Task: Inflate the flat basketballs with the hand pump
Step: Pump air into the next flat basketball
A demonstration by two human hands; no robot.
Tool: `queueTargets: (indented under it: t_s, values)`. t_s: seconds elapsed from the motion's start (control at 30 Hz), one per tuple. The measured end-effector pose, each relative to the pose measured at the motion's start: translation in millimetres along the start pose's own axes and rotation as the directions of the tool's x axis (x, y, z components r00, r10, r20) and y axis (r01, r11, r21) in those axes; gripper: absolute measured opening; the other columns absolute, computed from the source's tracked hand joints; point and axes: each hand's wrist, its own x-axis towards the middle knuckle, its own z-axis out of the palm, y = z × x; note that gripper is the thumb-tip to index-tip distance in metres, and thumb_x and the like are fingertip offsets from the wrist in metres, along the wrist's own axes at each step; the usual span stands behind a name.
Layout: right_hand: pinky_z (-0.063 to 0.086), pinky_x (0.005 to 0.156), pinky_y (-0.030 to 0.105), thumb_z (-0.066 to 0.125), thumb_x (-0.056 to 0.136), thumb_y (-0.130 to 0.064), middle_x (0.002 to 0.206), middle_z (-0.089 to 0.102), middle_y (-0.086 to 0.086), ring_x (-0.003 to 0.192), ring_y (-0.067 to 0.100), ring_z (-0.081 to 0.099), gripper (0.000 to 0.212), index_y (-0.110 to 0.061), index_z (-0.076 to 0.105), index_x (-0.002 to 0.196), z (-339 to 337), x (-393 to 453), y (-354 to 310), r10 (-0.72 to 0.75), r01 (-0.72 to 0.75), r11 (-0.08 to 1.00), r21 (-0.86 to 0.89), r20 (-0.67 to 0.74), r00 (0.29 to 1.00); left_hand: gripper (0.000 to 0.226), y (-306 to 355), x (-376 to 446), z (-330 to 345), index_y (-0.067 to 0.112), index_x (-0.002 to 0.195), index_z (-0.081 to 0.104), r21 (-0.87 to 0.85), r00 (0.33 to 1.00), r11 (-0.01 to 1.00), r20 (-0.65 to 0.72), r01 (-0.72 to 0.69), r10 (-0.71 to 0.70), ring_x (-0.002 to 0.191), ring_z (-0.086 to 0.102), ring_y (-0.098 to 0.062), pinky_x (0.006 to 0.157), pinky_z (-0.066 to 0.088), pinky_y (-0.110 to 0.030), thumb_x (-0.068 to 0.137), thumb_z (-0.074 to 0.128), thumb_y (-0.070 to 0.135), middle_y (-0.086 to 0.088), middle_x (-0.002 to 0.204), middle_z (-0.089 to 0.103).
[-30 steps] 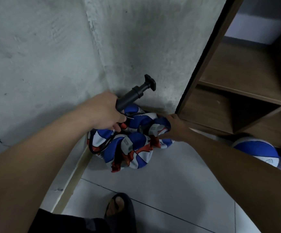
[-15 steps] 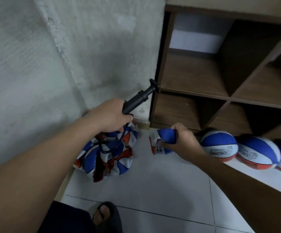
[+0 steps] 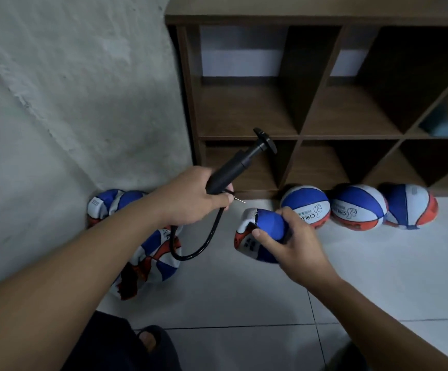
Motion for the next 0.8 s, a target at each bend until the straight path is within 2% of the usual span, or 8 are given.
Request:
queueTargets:
  t_s: [0.07, 0.13, 0.2, 0.27, 0.4, 0.5, 0.6, 0.8]
  values:
    - [0.057, 0.070, 0.053, 0.084, 0.087, -0.053, 0.085, 0.065, -0.005, 0.078, 0.022, 0.063, 0.040, -0.026, 0.058, 0.099, -1.0, -0.5, 4.0, -0.013, 0.013, 0.999, 0.035, -0.003, 1.000, 0.006, -1.6, 0.9, 4.3, 0.030, 0.097, 0.071, 0.028, 1.000, 0.999, 0.007, -0.016, 0.016, 0.071, 0.068, -0.023, 0.070, 0.060, -0.043, 0.100, 0.073, 0.036, 0.002, 0.085, 0.075]
    - [0.057, 0.070, 0.053, 0.085, 0.086, -0.051, 0.087, 0.065, -0.005, 0.079, 0.023, 0.062, 0.039, -0.025, 0.059, 0.100, -1.4, -1.1, 5.4, -0.023, 0.024, 0.999, 0.049, -0.017, 1.000, 0.007, -4.2, 3.4, 9.8, 0.032, 0.096, 0.070, 0.051, 1.000, 0.998, 0.011, -0.026, 0.026, 0.062, 0.061, -0.009, 0.067, 0.055, -0.037, 0.099, 0.074, 0.037, 0.010, 0.078, 0.071]
    - [0.056, 0.069, 0.053, 0.084, 0.083, -0.054, 0.088, 0.064, -0.004, 0.080, 0.024, 0.062, 0.042, -0.025, 0.059, 0.099, 0.3, -1.6, 4.5, -0.040, 0.041, 0.999, 0.035, -0.015, 0.999, 0.008, -4.8, 5.3, 14.8, 0.033, 0.095, 0.069, 0.071, 0.999, 0.997, 0.002, -0.036, 0.036, 0.057, 0.056, -0.002, 0.065, 0.048, -0.031, 0.098, 0.075, 0.037, 0.015, 0.070, 0.064]
    - [0.055, 0.068, 0.053, 0.082, 0.081, -0.057, 0.088, 0.064, -0.002, 0.079, 0.025, 0.061, 0.044, -0.023, 0.059, 0.099, 3.2, -1.5, 3.5, -0.055, 0.055, 0.998, 0.044, 0.003, 0.998, 0.010, -4.4, 7.2, 18.4, 0.032, 0.095, 0.067, 0.090, 0.999, 0.995, -0.012, -0.044, 0.045, 0.055, 0.055, -0.002, 0.063, 0.044, -0.027, 0.098, 0.075, 0.037, 0.018, 0.065, 0.060]
    - [0.054, 0.069, 0.050, 0.080, 0.081, -0.060, 0.091, 0.066, -0.007, 0.080, 0.020, 0.061, 0.044, -0.027, 0.059, 0.099, 8.7, -2.2, 2.5, -0.092, 0.092, 0.995, 0.032, -0.007, 0.996, 0.016, -8.5, 12.2, 21.3, 0.030, 0.097, 0.063, 0.162, 0.997, 0.984, -0.005, -0.071, 0.073, 0.060, 0.057, -0.006, 0.062, 0.048, -0.032, 0.097, 0.075, 0.041, 0.009, 0.077, 0.062]
    - [0.056, 0.074, 0.048, 0.085, 0.084, -0.054, 0.098, 0.066, -0.011, 0.086, 0.017, 0.063, 0.039, -0.033, 0.060, 0.105, 9.7, -0.6, 2.8, -0.121, 0.121, 0.992, 0.021, -0.001, 0.993, 0.018, -12.5, 14.4, 21.2, 0.028, 0.098, 0.063, 0.216, 0.996, 0.972, 0.012, -0.091, 0.091, 0.064, 0.060, -0.010, 0.063, 0.052, -0.037, 0.097, 0.075, 0.041, 0.004, 0.081, 0.065]
    - [0.055, 0.081, 0.047, 0.089, 0.084, -0.048, 0.105, 0.065, -0.015, 0.096, 0.016, 0.062, 0.042, -0.035, 0.061, 0.113, 10.6, 4.3, 7.3, -0.180, 0.179, 0.983, -0.048, -0.018, 0.983, 0.015, -15.0, 16.5, 20.0, 0.030, 0.096, 0.064, 0.214, 0.994, 0.971, 0.017, -0.108, 0.107, 0.064, 0.060, -0.007, 0.063, 0.047, -0.031, 0.097, 0.076, 0.038, 0.007, 0.081, 0.064]
    - [0.053, 0.082, 0.045, 0.089, 0.084, -0.048, 0.105, 0.065, -0.014, 0.095, 0.016, 0.061, 0.042, -0.032, 0.061, 0.112, 11.6, 11.4, 10.0, -0.260, 0.256, 0.958, -0.128, -0.019, 0.965, 0.016, -20.2, 20.1, 19.4, 0.029, 0.096, 0.064, 0.228, 0.993, 0.967, -0.001, -0.112, 0.116, 0.064, 0.061, -0.008, 0.062, 0.050, -0.033, 0.096, 0.076, 0.039, 0.007, 0.079, 0.065]
